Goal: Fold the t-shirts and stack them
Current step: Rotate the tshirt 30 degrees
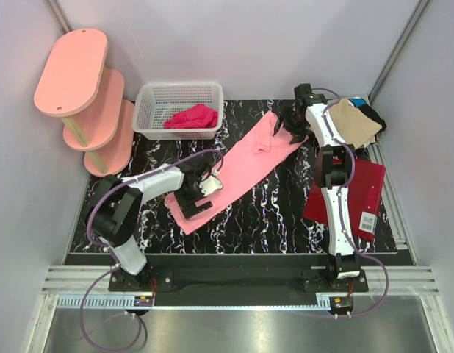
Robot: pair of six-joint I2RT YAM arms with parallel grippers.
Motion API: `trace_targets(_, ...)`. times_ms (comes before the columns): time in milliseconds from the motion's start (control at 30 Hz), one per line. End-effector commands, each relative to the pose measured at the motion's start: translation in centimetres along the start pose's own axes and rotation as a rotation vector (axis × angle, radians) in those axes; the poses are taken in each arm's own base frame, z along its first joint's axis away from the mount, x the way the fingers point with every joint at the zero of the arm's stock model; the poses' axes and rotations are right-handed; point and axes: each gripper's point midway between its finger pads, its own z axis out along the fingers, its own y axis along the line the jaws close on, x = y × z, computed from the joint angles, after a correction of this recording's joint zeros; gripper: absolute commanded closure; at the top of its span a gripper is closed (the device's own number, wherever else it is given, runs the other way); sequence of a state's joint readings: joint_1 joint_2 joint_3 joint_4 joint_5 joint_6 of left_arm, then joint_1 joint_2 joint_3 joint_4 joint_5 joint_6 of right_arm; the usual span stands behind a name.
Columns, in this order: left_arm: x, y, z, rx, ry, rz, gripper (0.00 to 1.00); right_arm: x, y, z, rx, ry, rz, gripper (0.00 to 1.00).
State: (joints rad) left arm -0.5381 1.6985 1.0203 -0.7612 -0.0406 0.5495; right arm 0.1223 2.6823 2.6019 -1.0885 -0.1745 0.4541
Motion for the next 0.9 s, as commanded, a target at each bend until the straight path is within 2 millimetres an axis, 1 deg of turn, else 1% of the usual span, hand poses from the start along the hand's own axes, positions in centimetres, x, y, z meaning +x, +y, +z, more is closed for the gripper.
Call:
trace_targets(0, 0.3, -3.6, 1.0, 0.112, 0.006, -0.013, 0.01, -1.6, 1.6, -0.9, -0.062, -0.064, -0.064, 0.17)
trace_targets(67, 0.3, -4.1, 1.0, 0.131, 0.001, -0.013, 0.01, -1.9, 1.6, -1.3, -0.059, -0.076, -0.065, 0.17)
trace_targets(233, 0.6, -6.6, 1.0, 0.188, 0.016, 0.036, 0.01, -2.2, 1.3, -1.2, -0.039, -0.087, -0.061, 0.17)
trace_targets(333, 0.5, -7.5, 1.0, 0.211, 0.020, 0.059, 0.01, -2.1, 1.0, -0.8, -0.032, -0.084, -0.053, 0.18)
trace_targets(500, -0.2, -8.2, 1.1, 0.232, 0.018, 0.080, 0.01, -2.1, 0.5, 0.5, -0.022, -0.075, -0.043, 0.18)
trace_targets(533, -0.6, -8.1, 1.1, 0.228, 0.012, 0.086, 0.01, -2.1, 0.4, 0.6, -0.024, -0.076, -0.040, 0.18)
trace_targets(600, -0.9, -8.0, 1.3, 0.231, 0.016, 0.094, 0.01, -2.8, 0.0, 1.0, -0.029, -0.087, -0.030, 0.19)
trace_targets(633, -1.4, -7.7, 1.1, 0.224, 0.004, 0.100, 0.01, -3.2, 0.0, 1.1, -0.040, -0.094, -0.025, 0.19)
trace_targets(700, -1.8, -7.3, 1.1, 0.209, 0.002, 0.104, 0.01, -3.7, -0.2, 1.2, -0.053, -0.103, -0.017, 0.19)
trace_targets(767, -2.5, -6.2, 0.6, 0.170, -0.015, 0.103, 0.01, -4.3, -0.2, 1.1, -0.058, -0.123, -0.025, 0.19)
trace_targets(800, -2.8, -5.3, 0.0, 0.149, -0.039, 0.084, 0.01, -4.7, -0.1, 0.9, -0.065, -0.135, -0.032, 0.20)
trace_targets(833, -2.9, -4.8, -0.4, 0.137, -0.052, 0.066, 0.01, -5.0, 0.1, 0.4, -0.071, -0.149, -0.037, 0.20)
trace_targets(867, -2.5, -3.8, -0.8, 0.122, -0.059, 0.030, 0.01, -5.3, 0.3, 0.1, -0.079, -0.159, -0.043, 0.20)
